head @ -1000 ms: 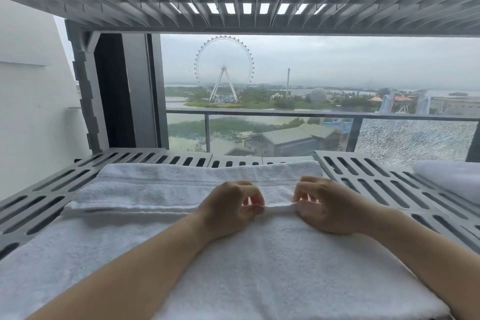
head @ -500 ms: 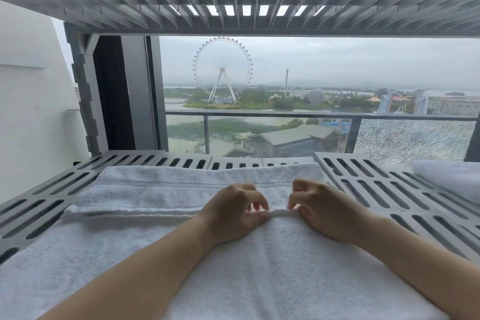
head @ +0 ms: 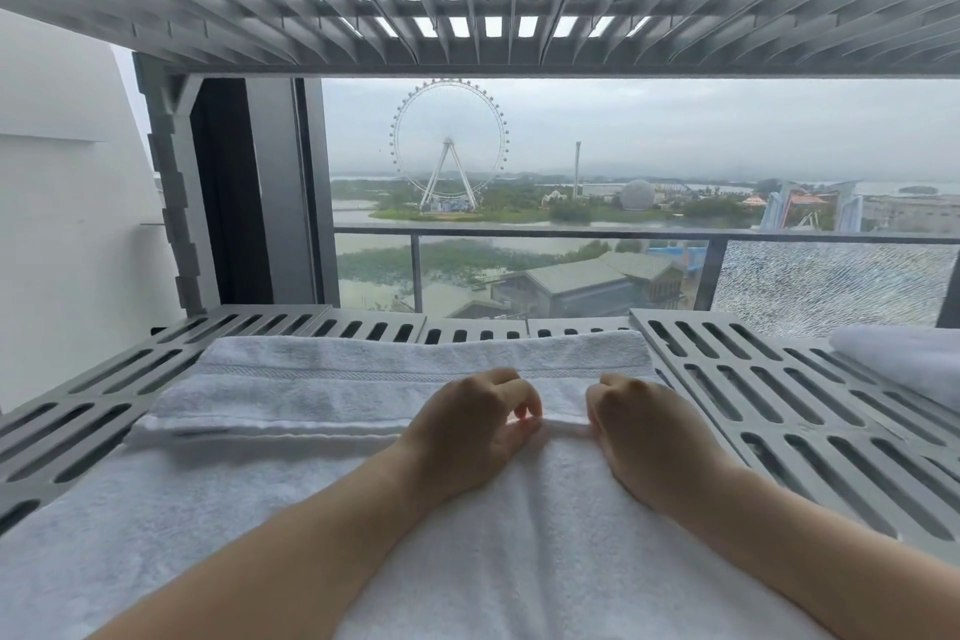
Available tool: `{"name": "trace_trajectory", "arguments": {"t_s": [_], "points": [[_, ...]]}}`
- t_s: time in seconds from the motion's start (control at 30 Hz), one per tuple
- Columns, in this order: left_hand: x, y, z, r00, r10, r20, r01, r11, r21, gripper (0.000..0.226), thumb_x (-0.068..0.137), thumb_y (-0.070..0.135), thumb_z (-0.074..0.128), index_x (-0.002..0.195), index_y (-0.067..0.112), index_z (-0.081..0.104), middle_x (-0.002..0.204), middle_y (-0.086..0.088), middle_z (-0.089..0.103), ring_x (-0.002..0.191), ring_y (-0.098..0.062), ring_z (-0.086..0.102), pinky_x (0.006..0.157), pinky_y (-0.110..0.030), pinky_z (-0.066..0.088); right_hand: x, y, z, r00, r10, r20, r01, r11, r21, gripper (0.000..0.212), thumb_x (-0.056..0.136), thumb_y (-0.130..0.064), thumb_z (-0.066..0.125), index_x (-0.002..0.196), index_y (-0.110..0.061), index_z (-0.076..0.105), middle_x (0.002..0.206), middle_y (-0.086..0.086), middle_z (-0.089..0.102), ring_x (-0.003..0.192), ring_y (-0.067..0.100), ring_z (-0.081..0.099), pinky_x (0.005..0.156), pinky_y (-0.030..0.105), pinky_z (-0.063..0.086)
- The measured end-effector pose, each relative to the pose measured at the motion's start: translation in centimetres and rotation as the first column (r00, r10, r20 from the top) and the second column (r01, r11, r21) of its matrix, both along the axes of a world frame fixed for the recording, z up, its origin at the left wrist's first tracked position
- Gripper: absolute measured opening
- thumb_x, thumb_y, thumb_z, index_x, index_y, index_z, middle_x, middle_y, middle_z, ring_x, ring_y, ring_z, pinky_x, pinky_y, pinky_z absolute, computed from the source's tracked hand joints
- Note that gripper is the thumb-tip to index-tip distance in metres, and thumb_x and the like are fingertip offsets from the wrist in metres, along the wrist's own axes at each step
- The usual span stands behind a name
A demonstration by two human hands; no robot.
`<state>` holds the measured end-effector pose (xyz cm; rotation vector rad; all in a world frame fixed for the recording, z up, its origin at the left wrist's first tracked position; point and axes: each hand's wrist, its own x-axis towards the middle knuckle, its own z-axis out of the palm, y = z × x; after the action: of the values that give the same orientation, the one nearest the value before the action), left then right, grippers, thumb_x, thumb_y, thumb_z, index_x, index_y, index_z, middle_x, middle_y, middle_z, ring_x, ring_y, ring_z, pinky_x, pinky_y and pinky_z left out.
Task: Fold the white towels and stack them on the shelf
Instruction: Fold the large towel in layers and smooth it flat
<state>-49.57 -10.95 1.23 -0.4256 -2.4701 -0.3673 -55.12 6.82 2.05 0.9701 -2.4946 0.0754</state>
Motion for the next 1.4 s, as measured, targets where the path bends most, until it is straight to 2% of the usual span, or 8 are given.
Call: {"name": "trace_trajectory", "arguments": {"t_s": [0.1,0.3,0.5,0.7,0.87,1.0,1.17,1.4], "points": [[0.1,0.0,0.0,1.0,-0.004,0.022,0.005,1.0,-0.025,0.011,0.089,0.024,0.059,0.094,0.017,0.066,0.092,0.004,0.063,0.076,-0.01,0.058,0.07,-0.027,0.051,-0.3,0.4,0.4,0.998,0.07,0.009,-0.07,0.998,0.008,0.017,0.087,-0.005,0.046,0.093,-0.014,0.058,0.094,0.001,0.059,0.084,0.018,0.061,0.067,0.023,0.044],[0.0,-0.1,0.0,1.0,0.008,0.001,-0.008,1.0,-0.015,0.013,0.089,0.026,0.058,0.095,0.017,0.065,0.091,0.004,0.062,0.071,-0.007,0.053,0.069,-0.023,0.049,-1.3,1.3,0.5,0.961,0.243,0.134,-0.229,0.967,-0.108,0.028,0.086,-0.033,0.058,0.11,-0.02,0.06,0.093,-0.009,0.058,0.076,0.004,0.047,0.071,0.016,0.035],[0.2,-0.2,0.0,1.0,0.004,-0.007,-0.004,1.0,-0.024,0.014,0.089,0.027,0.058,0.095,0.016,0.065,0.091,0.004,0.062,0.073,-0.009,0.055,0.069,-0.03,0.053,-1.6,1.1,0.4,0.996,0.064,0.064,-0.058,0.995,-0.087,0.025,0.082,-0.012,0.047,0.099,-0.014,0.066,0.1,0.002,0.066,0.091,0.02,0.061,0.079,0.028,0.048],[-0.1,-0.7,-0.1,0.995,0.097,0.006,-0.097,0.994,-0.053,0.017,0.085,0.023,0.06,0.101,0.02,0.066,0.102,0.005,0.064,0.087,-0.017,0.062,0.075,-0.029,0.051,-2.1,1.4,1.3,0.997,-0.048,-0.066,0.04,0.993,-0.114,0.018,0.084,-0.002,0.049,0.089,-0.013,0.064,0.087,0.001,0.065,0.078,0.018,0.064,0.067,0.022,0.047],[-0.4,-1.3,-0.2,0.991,0.126,0.041,-0.126,0.992,-0.008,0.013,0.081,0.023,0.069,0.091,0.02,0.06,0.091,0.004,0.062,0.07,-0.004,0.047,0.062,-0.008,0.034,-2.7,1.6,0.7,0.999,0.008,0.031,-0.006,0.997,-0.08,0.022,0.08,0.001,0.047,0.085,-0.014,0.063,0.089,0.003,0.067,0.08,0.018,0.061,0.065,0.023,0.043],[-0.4,-1.3,-0.3,0.99,0.134,0.052,-0.133,0.991,-0.022,0.014,0.082,0.024,0.068,0.093,0.02,0.058,0.092,0.005,0.059,0.075,-0.007,0.049,0.068,-0.016,0.037,-2.7,2.0,0.5,0.999,0.034,0.0,-0.034,0.992,-0.119,0.02,0.082,-0.004,0.052,0.09,-0.018,0.064,0.091,-0.001,0.065,0.079,0.015,0.059,0.061,0.019,0.032],[-0.4,-1.3,-0.1,0.988,0.132,0.086,-0.13,0.991,-0.029,0.014,0.084,0.022,0.066,0.094,0.017,0.058,0.1,0.001,0.062,0.083,-0.012,0.053,0.076,-0.021,0.043,-2.4,1.8,0.3,0.979,0.204,0.03,-0.199,0.973,-0.116,0.015,0.086,-0.01,0.056,0.094,-0.02,0.063,0.099,-0.005,0.058,0.094,0.013,0.055,0.082,0.027,0.047],[-0.2,-1.2,0.1,0.983,0.142,0.115,-0.139,0.99,-0.032,0.017,0.085,0.022,0.065,0.097,0.016,0.055,0.099,-0.003,0.063,0.084,-0.016,0.056,0.075,-0.024,0.045,-2.5,1.3,0.5,0.977,0.208,0.047,-0.204,0.976,-0.079,0.009,0.085,-0.009,0.057,0.084,-0.017,0.062,0.091,-0.003,0.062,0.08,0.014,0.058,0.075,0.025,0.047]]}}
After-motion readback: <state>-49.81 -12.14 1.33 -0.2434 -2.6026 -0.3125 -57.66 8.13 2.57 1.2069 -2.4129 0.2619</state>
